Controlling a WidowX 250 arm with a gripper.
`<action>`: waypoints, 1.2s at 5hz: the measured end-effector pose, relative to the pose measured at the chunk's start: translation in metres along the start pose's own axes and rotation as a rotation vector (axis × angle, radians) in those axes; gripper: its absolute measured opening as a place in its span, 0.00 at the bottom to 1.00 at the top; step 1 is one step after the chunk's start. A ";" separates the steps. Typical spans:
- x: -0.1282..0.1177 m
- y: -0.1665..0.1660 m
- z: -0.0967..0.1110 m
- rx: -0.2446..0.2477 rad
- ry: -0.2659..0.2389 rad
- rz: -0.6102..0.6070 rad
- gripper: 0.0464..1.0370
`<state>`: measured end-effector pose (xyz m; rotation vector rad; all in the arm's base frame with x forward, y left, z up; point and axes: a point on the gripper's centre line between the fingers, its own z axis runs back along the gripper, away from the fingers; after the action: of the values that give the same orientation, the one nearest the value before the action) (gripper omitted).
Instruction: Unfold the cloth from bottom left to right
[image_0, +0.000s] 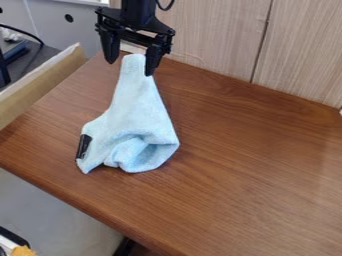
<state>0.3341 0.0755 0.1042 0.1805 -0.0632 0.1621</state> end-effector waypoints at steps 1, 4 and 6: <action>-0.005 -0.003 -0.012 -0.006 0.035 -0.009 0.96; -0.060 0.047 -0.017 -0.060 0.042 0.122 0.96; -0.078 0.051 -0.052 -0.126 0.025 0.091 0.96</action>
<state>0.2517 0.1229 0.0559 0.0498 -0.0570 0.2499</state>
